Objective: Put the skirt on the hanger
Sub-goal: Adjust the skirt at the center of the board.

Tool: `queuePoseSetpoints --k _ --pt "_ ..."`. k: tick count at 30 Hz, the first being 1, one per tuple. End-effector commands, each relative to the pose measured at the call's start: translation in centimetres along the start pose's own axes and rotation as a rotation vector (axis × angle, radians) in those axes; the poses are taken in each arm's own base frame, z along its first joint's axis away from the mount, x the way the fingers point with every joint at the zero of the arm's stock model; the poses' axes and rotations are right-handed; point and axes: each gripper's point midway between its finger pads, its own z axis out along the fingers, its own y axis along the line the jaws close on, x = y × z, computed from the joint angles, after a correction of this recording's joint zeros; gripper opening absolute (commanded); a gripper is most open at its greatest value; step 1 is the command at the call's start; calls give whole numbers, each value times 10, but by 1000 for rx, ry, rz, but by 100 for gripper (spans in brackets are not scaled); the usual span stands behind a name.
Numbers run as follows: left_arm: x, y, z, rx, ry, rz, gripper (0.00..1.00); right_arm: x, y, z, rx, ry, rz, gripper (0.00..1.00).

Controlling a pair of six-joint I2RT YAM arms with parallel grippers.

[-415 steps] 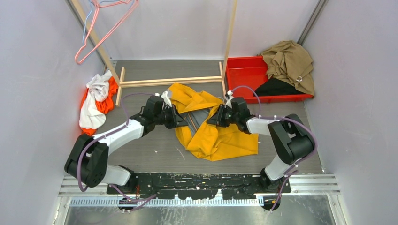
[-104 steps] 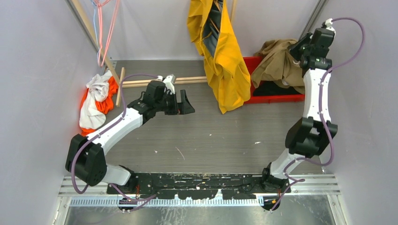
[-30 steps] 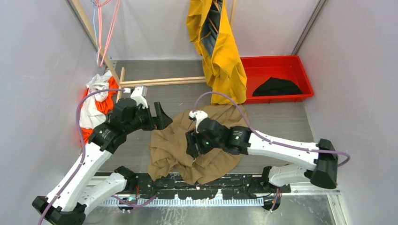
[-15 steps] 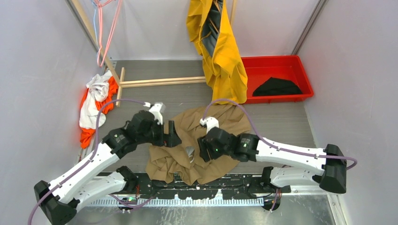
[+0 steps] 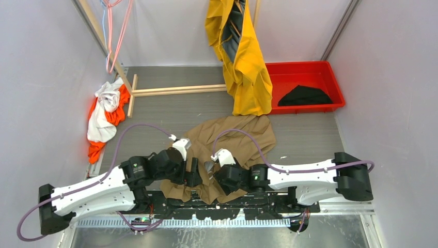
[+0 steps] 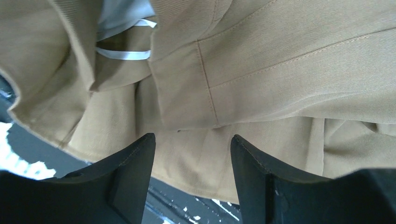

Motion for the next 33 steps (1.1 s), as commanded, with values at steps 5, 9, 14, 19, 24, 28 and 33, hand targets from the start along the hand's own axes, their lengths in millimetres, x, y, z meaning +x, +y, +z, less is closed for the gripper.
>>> queuePoseSetpoints --k 5,9,14,19,24,28,33 --pt "-14 -21 44 5 -63 -24 88 -14 5 26 28 -95 13 68" --pt "-19 -25 65 8 -89 -46 88 -8 6 38 43 -85 11 60" --pt "-23 -6 77 -85 -129 -41 52 -11 -6 39 83 -100 46 36" --pt "-37 12 69 -130 -163 -70 26 -23 -16 20 70 -145 80 20" --pt "-55 39 53 -164 -198 -110 23 -38 -27 -4 32 -184 142 17" --pt "-66 55 45 -194 -213 -121 23 -47 -47 -20 41 -210 198 17" --pt "-81 68 41 -223 -233 -128 23 -49 -81 -29 110 -208 297 16"
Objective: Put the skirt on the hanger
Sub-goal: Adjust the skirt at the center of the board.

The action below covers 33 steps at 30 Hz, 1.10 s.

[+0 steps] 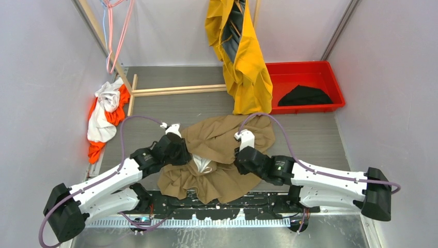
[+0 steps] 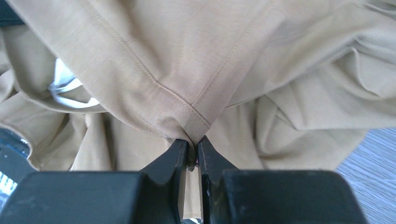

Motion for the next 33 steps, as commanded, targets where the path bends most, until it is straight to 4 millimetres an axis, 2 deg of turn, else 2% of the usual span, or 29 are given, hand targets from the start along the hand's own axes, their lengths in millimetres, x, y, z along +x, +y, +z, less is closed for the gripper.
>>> queuePoseSetpoints --k 1,5,10,12,15,18,21,23,25,29,31,33 --pt "-21 4 -2 -1 -30 32 23 -12 -26 -7 60 -9 78 16" --pt "-49 7 3 1 -50 16 22 -26 -43 -16 130 -49 133 16" --pt "-85 -1 1 13 -97 44 21 -43 -58 -27 167 -65 180 16" --pt "-107 -1 -1 0 -131 69 21 -48 -66 -30 192 -73 186 16" --pt "-151 -4 -10 8 -189 75 21 -65 -74 -39 214 -106 191 16" --pt "-184 -4 -22 8 -237 83 20 -85 -77 -49 216 -143 189 17" --pt "-200 -4 -37 5 -268 97 20 -90 -66 -47 163 -123 194 17" --pt "-195 -3 -40 6 -255 93 20 -80 -55 -38 112 -79 210 17" --pt "-178 -4 -35 43 -224 64 20 -63 -50 -24 87 -28 226 17" --pt "-107 -4 -9 111 -98 11 20 -17 -44 7 50 81 274 17" --pt "-77 -11 -10 120 -55 26 23 3 -46 17 58 125 290 17" --pt "-56 -24 -21 140 -31 36 31 12 -46 21 49 132 307 17"
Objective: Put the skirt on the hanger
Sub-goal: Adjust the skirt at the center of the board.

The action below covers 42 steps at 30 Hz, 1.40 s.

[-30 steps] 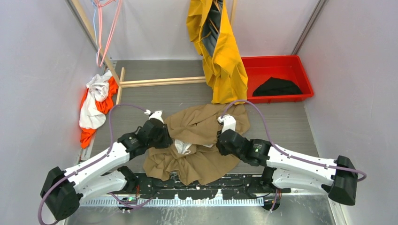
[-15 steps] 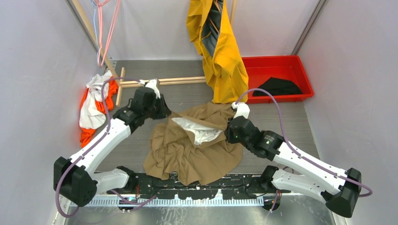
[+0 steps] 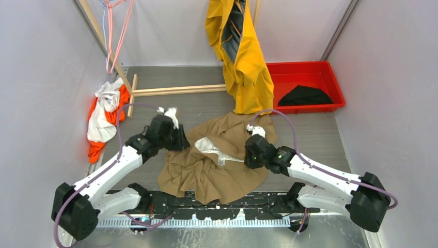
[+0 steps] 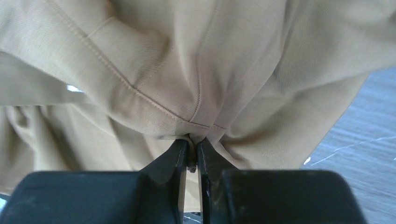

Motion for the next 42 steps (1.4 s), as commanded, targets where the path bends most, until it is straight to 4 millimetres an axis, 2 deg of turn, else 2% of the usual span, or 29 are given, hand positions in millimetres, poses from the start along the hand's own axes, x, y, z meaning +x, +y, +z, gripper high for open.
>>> queuePoseSetpoints --k 1,5,7,8,10,13,16,26,30,33,39,40,42 --pt "35 -35 -22 78 29 0 38 6 13 10 -76 -1 73 17" --pt "47 -46 -36 103 56 -21 63 4 14 8 -74 -1 61 18" --pt "47 -51 -39 129 52 -45 86 3 16 8 -80 4 58 18" --pt "46 -54 -40 143 47 -56 93 2 17 8 -83 5 57 18" --pt "41 -61 -43 175 34 -73 99 1 19 8 -88 5 55 18" --pt "41 -66 -38 187 43 -91 99 -1 19 7 -88 1 47 18" --pt "53 -65 -34 171 82 -89 100 -5 19 4 -85 -7 41 18" --pt "108 -63 -48 150 161 -88 99 -7 20 1 -92 -17 34 18" --pt "126 -70 -48 148 178 -73 99 -7 20 1 -95 -17 31 18" --pt "139 -69 -33 104 193 -51 99 -7 21 1 -100 -18 32 18" --pt "146 -68 6 67 145 -87 100 -5 16 -1 -92 -27 38 18" --pt "144 -66 11 49 127 -86 96 -5 15 -2 -91 -30 36 18" --pt "144 -61 21 24 110 -89 79 -5 13 -4 -85 -31 36 18"
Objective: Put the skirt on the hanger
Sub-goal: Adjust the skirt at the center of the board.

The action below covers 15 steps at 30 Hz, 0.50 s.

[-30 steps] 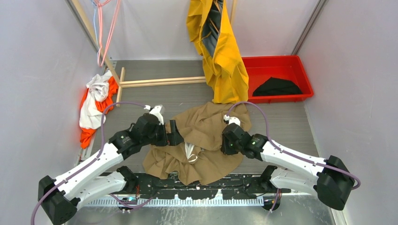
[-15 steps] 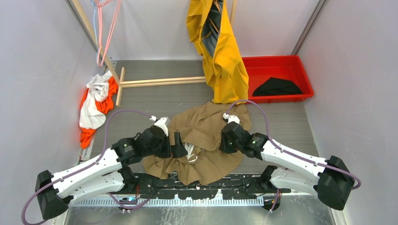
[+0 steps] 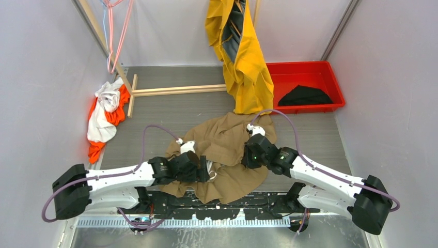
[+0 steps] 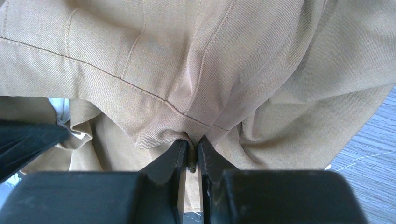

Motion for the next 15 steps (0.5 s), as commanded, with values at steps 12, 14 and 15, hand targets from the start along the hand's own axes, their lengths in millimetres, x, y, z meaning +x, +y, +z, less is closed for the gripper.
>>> queuePoseSetpoints --k 12,14,15 --pt "-72 52 4 -119 -225 -101 16 -17 3 -1 -45 -81 60 18" --pt "-88 68 -1 -157 -256 -117 15 -21 8 3 -55 -78 62 18" --pt "-95 74 -4 -168 -272 -121 15 -24 12 5 -63 -82 61 18"
